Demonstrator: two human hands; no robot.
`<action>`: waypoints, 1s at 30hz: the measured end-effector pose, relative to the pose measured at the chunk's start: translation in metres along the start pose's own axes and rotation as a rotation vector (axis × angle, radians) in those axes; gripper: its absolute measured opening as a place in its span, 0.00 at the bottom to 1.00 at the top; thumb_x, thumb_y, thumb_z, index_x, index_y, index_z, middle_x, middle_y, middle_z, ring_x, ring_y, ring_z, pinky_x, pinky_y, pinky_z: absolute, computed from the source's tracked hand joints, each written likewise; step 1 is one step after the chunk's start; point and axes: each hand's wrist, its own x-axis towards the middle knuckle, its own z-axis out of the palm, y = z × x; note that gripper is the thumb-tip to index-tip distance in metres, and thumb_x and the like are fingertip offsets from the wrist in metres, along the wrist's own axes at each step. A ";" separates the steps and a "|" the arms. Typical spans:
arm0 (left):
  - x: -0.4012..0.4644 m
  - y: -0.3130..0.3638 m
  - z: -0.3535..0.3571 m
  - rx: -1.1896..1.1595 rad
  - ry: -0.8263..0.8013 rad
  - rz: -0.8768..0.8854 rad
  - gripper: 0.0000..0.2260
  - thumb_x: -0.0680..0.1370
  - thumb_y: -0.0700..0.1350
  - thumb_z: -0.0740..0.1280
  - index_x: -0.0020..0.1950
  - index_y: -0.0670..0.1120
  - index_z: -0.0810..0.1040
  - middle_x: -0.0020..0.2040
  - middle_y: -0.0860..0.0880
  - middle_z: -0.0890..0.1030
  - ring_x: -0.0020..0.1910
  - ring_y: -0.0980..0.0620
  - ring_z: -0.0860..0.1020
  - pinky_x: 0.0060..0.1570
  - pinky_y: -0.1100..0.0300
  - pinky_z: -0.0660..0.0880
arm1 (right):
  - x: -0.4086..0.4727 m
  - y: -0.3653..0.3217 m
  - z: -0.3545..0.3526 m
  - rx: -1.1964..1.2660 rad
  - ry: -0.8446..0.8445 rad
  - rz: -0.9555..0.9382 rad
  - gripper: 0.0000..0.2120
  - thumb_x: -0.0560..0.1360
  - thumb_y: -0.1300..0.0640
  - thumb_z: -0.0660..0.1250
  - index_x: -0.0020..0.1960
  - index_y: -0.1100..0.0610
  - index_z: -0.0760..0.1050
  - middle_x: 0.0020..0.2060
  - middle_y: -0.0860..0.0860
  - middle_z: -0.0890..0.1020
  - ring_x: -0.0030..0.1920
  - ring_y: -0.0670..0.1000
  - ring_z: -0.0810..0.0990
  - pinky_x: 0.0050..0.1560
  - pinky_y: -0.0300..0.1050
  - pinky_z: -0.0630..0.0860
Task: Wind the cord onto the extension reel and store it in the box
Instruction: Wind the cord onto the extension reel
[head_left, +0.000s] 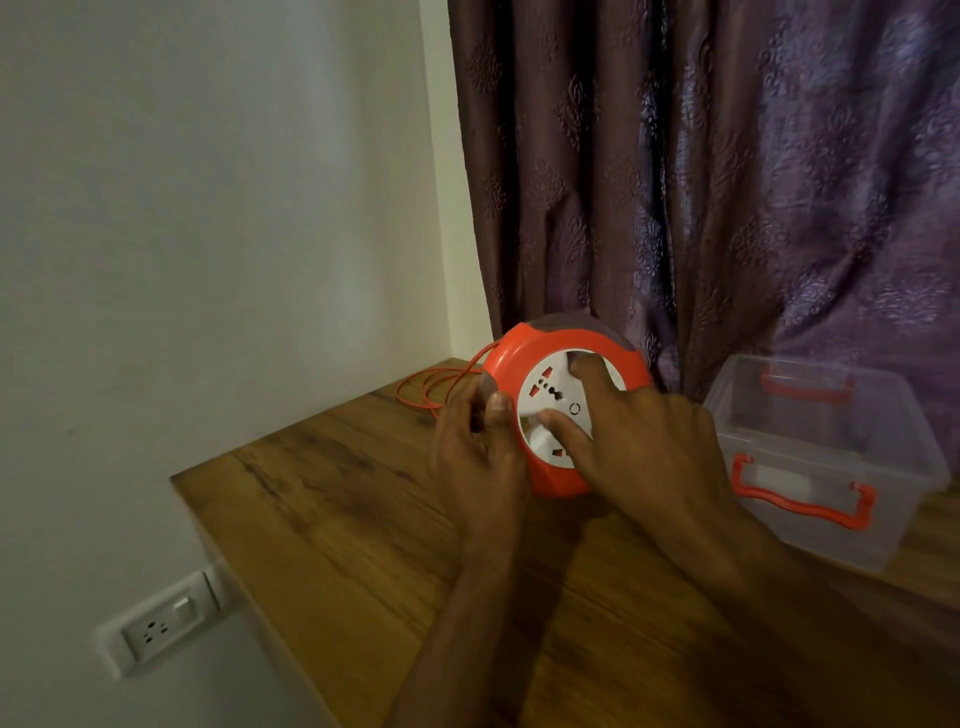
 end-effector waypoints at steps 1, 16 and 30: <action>0.001 -0.002 0.000 -0.013 0.006 -0.009 0.12 0.76 0.58 0.59 0.58 0.59 0.72 0.55 0.58 0.79 0.52 0.56 0.80 0.50 0.57 0.79 | 0.001 0.002 -0.002 0.034 0.027 -0.016 0.23 0.75 0.39 0.60 0.64 0.52 0.70 0.40 0.56 0.84 0.35 0.60 0.81 0.33 0.47 0.74; 0.009 -0.008 -0.007 -0.039 0.041 -0.078 0.14 0.76 0.59 0.59 0.59 0.57 0.73 0.56 0.55 0.80 0.50 0.57 0.80 0.41 0.69 0.75 | 0.009 0.017 -0.011 0.005 -0.384 -0.418 0.27 0.77 0.49 0.60 0.70 0.31 0.52 0.76 0.47 0.44 0.73 0.53 0.56 0.62 0.53 0.68; 0.008 -0.006 -0.005 -0.038 0.001 -0.092 0.12 0.76 0.60 0.59 0.55 0.59 0.74 0.51 0.58 0.81 0.48 0.59 0.81 0.39 0.67 0.78 | 0.002 0.018 0.008 0.026 -0.133 -0.205 0.28 0.75 0.43 0.62 0.70 0.33 0.54 0.56 0.51 0.71 0.42 0.55 0.79 0.30 0.46 0.74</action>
